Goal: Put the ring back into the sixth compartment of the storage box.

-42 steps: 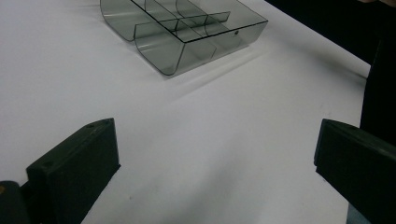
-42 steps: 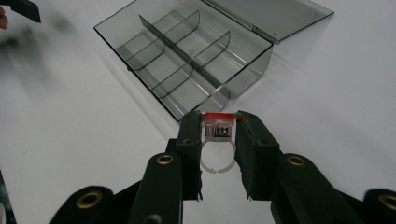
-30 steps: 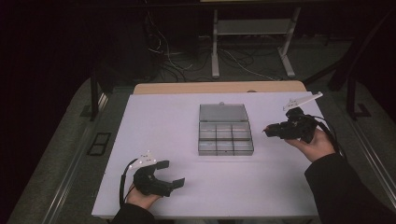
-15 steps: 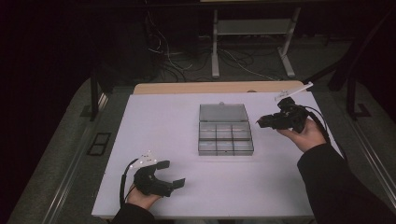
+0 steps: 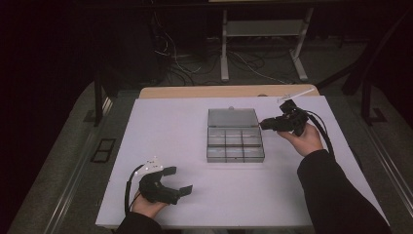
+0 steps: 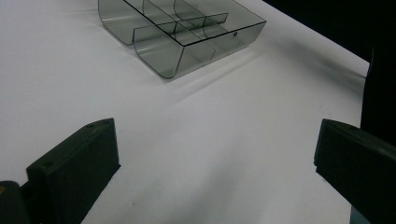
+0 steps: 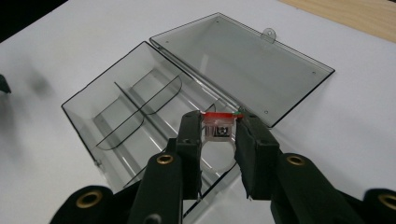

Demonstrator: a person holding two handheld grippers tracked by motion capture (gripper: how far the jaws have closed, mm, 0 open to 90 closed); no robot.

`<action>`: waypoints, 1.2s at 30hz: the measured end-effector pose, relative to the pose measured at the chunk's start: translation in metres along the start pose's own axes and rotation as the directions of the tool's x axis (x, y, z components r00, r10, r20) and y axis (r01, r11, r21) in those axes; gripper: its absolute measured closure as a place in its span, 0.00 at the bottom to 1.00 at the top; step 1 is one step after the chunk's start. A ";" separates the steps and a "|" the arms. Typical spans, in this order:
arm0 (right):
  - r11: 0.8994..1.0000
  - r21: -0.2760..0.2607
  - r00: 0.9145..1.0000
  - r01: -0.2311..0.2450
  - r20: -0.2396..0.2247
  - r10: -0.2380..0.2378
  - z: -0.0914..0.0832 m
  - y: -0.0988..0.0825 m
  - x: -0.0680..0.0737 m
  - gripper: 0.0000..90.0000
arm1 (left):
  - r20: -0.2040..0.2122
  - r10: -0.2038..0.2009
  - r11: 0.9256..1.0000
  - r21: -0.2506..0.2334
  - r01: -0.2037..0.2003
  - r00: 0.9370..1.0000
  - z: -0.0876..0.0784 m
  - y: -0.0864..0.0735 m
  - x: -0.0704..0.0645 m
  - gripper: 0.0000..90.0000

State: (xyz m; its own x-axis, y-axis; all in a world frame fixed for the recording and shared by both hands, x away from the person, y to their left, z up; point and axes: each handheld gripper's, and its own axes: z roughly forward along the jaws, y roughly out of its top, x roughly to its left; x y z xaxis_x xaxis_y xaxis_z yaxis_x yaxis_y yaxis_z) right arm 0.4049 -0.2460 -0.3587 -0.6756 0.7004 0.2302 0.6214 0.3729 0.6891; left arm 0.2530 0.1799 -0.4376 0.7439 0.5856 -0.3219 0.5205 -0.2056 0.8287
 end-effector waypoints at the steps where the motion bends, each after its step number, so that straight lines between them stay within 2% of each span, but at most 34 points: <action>1: 1.000 -0.001 1.000 -0.006 -0.001 0.006 0.002 0.000 -0.001 0.79 | 0.000 0.000 1.000 0.000 0.000 1.000 0.000 0.000 0.000 0.00; 19: 0.999 0.010 0.999 -0.053 -0.009 0.053 0.035 -0.007 -0.006 0.79 | 0.001 0.006 1.000 0.004 -0.006 1.000 0.001 0.001 0.001 0.00; 36: 0.999 0.038 0.999 -0.037 -0.007 0.037 0.059 -0.016 -0.001 0.78 | -0.001 0.007 1.000 -0.001 -0.007 1.000 0.000 0.001 0.002 0.00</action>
State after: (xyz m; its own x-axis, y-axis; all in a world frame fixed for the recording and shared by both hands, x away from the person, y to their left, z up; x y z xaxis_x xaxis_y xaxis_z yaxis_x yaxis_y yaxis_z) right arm 0.4187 -0.2169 -0.4102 -0.6550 0.7094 0.2602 0.6604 0.3700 0.6534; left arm 0.2546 0.1806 -0.4375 0.7470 0.5853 -0.3153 0.5149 -0.2094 0.8313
